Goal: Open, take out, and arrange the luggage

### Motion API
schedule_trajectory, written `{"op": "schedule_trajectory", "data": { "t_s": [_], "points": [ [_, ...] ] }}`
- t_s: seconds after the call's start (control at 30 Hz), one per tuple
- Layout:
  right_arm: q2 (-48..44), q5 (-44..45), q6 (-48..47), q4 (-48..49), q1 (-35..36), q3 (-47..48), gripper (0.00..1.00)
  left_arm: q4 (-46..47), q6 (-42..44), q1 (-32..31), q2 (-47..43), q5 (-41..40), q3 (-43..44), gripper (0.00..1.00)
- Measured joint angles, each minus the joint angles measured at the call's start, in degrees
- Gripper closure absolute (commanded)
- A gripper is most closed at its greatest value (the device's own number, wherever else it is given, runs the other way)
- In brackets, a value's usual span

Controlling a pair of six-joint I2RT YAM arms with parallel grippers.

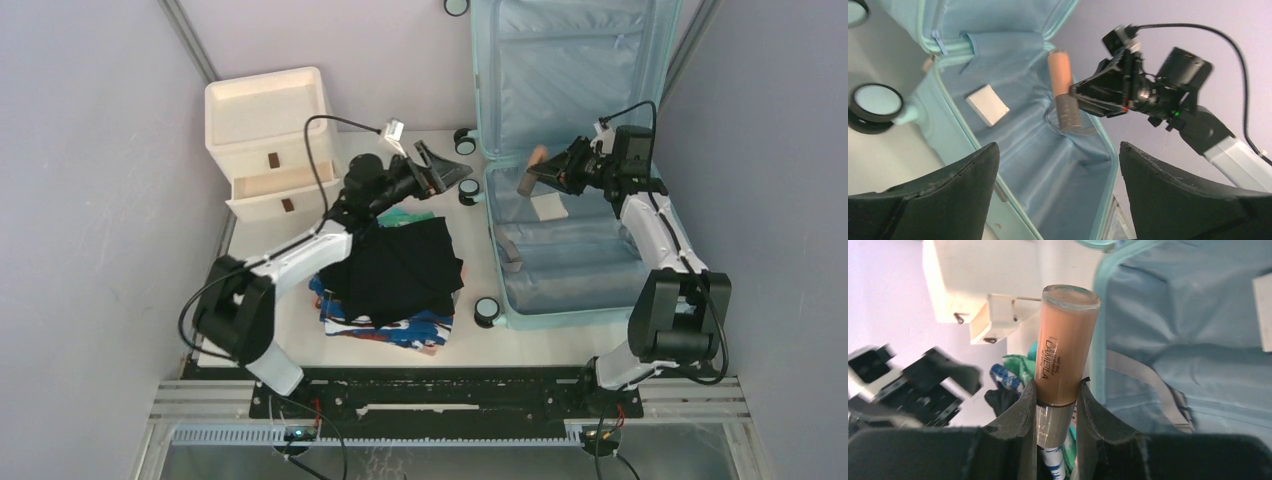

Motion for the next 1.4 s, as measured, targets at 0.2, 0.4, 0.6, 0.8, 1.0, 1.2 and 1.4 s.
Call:
{"op": "schedule_trajectory", "data": {
  "t_s": [0.2, 0.4, 0.6, 0.8, 1.0, 1.2, 1.4],
  "points": [
    [-3.9, -2.7, 0.7, 3.6, 3.5, 0.0, 1.00, -2.3, -5.8, -1.9, 9.6, 4.1, 8.8, 0.07],
    [-5.2, -3.7, 1.3, 6.2, 7.0, 0.0, 1.00, -2.4, -8.7, -3.1, 11.4, 7.4, 12.7, 0.11],
    [-6.7, -3.7, 1.5, 8.4, 8.9, 0.0, 1.00, -2.4, -10.1, -4.2, 12.3, 10.0, 13.3, 0.17],
    [-6.9, -3.7, 1.8, 10.4, 9.2, 0.0, 1.00, -2.7, -10.7, -4.6, 14.3, 11.5, 14.4, 0.21],
    [-7.0, -3.7, 1.7, 10.6, 10.2, 0.0, 1.00, -2.9, -11.3, -5.1, 16.2, 13.5, 17.4, 0.38],
    [-7.2, -3.5, 0.8, 10.9, 10.8, 0.0, 0.94, -2.2, -12.6, -5.3, 16.9, 15.0, 18.5, 0.99],
    [-7.5, -3.7, -0.5, 11.0, 10.9, 0.0, 0.26, -0.8, -13.1, -5.0, 17.3, 15.6, 18.5, 1.00]
  ]
}}
